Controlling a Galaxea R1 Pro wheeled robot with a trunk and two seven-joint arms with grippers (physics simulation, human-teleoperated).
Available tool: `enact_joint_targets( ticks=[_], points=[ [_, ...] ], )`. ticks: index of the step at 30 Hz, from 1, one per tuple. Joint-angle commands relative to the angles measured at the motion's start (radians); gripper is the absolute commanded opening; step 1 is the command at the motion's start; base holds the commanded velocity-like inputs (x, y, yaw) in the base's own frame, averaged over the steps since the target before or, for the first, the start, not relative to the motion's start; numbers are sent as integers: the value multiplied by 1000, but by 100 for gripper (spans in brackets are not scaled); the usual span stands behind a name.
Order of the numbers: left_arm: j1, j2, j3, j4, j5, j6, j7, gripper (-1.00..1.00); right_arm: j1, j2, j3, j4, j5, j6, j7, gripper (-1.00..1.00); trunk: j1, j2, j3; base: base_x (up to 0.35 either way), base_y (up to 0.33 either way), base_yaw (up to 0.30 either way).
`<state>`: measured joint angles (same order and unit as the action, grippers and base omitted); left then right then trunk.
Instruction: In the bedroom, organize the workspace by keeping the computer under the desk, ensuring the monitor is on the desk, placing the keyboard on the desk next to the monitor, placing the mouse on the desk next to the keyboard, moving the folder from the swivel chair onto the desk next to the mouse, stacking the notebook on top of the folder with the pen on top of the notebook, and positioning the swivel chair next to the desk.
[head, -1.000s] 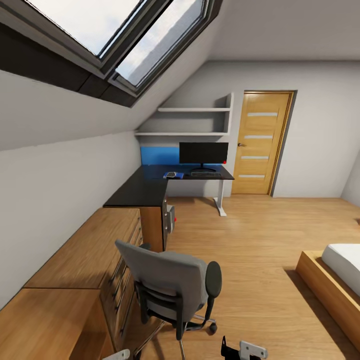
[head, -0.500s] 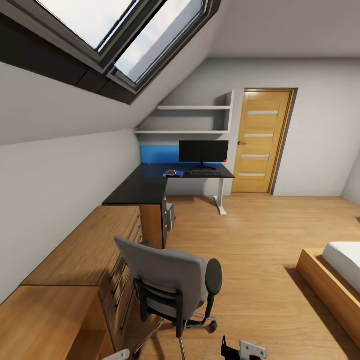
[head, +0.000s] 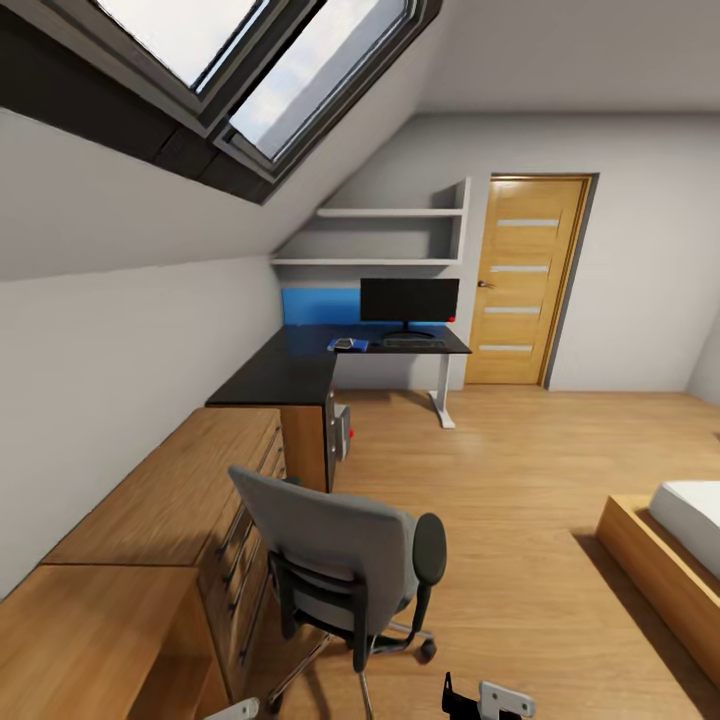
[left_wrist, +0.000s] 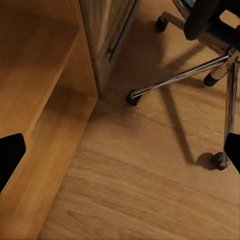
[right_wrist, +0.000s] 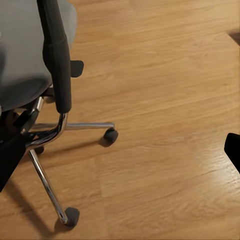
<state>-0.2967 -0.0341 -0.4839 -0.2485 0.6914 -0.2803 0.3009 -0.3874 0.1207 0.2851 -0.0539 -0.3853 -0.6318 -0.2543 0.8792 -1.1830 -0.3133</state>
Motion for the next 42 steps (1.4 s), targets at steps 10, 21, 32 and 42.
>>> enact_joint_targets(
  ticks=[10, 21, 32, 42],
  points=[
    [-1, 0, -9, 0, 7, -3, 6, 100, -1, -1, 8, 0, -4, -2, -6, 100, 38, -71, -33, 0, 0, 91],
    [-1, 0, -9, 0, 7, -3, 6, 100, -1, -1, 8, 0, -4, -2, -6, 100, 81, -148, -76, 0, 0, 4],
    [-1, 1, -9, 0, 7, -3, 5, 100, -1, -1, 8, 0, -4, -2, -6, 100, 123, -225, -127, 0, 0, 0],
    [-1, 2, -9, 0, 6, -3, 5, 100, -1, -1, 8, 0, -4, -2, -6, 100, 161, -295, -174, 0, 0, 0]
  ],
)
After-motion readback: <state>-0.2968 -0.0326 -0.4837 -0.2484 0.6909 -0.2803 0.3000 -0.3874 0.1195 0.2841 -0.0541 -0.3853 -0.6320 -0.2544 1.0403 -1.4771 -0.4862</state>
